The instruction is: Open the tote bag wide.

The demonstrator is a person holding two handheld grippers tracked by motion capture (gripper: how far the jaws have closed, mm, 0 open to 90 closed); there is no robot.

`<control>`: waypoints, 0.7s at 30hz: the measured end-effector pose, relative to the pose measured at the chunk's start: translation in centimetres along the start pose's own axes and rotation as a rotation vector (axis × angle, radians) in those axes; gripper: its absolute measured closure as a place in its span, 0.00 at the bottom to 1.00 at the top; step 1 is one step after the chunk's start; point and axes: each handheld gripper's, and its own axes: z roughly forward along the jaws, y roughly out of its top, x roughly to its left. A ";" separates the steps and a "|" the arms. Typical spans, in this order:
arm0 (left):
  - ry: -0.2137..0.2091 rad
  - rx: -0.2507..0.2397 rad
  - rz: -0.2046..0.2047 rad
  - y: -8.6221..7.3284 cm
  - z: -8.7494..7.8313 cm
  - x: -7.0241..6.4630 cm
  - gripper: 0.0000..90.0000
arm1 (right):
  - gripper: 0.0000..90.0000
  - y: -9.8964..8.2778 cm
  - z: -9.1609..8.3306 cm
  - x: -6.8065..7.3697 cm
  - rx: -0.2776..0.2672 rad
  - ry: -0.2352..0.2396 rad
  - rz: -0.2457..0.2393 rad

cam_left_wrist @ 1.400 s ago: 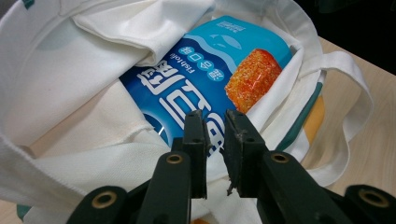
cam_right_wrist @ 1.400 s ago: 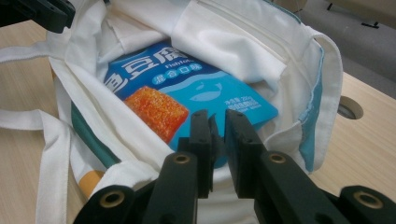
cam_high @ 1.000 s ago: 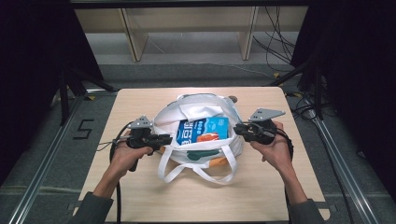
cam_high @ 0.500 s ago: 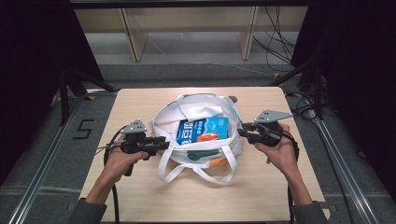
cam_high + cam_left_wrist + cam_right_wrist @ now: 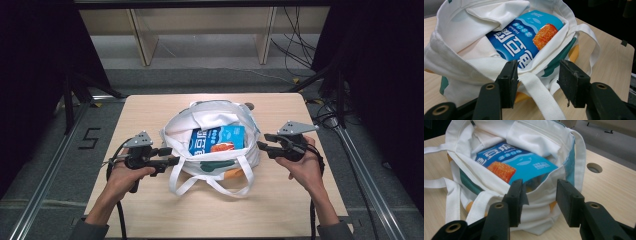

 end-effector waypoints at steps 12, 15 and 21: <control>0.030 0.004 0.009 -0.6 -0.6 -0.5 0.43 | 0.56 -1.0 -0.6 0.7 0.016 0.004 0.029; 0.030 0.012 0.014 -0.9 -0.8 -0.8 0.41 | 0.54 -1.2 -0.8 0.8 0.013 0.006 0.029; 0.047 0.018 0.007 -1.7 -0.9 -1.3 0.37 | 0.50 -2.0 -1.0 1.1 0.008 0.006 0.013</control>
